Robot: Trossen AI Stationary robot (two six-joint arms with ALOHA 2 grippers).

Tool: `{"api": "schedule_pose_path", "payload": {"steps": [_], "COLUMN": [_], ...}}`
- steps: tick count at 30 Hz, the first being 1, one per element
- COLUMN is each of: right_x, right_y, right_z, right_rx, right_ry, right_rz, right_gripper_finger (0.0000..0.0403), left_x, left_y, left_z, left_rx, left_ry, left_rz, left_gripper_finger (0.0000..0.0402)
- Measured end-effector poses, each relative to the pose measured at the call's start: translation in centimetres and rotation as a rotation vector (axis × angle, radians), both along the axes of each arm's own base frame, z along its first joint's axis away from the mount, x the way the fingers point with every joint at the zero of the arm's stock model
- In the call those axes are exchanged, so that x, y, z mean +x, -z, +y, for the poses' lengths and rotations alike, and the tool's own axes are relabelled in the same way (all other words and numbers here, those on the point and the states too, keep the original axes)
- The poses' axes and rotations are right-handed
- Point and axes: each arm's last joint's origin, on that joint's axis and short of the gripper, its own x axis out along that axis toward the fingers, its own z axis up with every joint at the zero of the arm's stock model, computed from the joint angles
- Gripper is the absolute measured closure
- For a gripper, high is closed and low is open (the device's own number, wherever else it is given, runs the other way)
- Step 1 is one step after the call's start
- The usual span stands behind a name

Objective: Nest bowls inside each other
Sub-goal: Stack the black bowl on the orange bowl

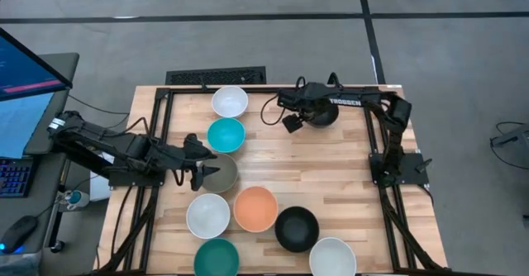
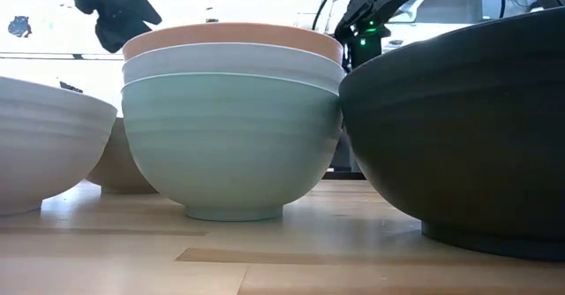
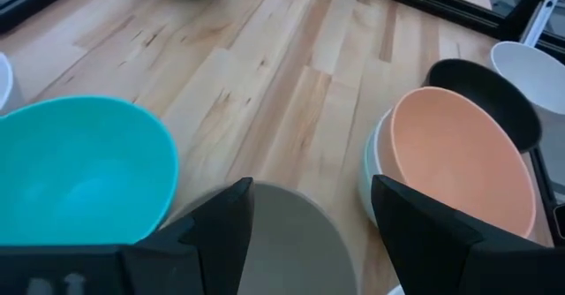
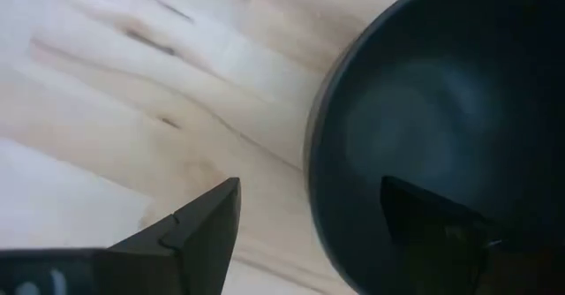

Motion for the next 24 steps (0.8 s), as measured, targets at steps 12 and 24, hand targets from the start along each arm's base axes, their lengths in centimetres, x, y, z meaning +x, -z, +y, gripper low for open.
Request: {"api": "schedule_pose_path", "payload": {"steps": [12,24], "right_x": [-0.3,0.2], "right_y": [0.6,1.6], "right_z": [-1.1,-1.0], "right_rx": [0.039,0.056], "right_ry": [0.028,0.042], "right_rz": [-0.007,0.004], "right_gripper_finger": [0.0132,0.0149], "left_x": [0.1,0.1], "left_y": [0.1,0.1], "left_z": [0.6,0.8], "left_rx": [0.015,0.025], "left_ry": [-0.002,0.005], "left_rz": [0.024,0.027], "left_gripper_finger": [0.018,0.018]}}
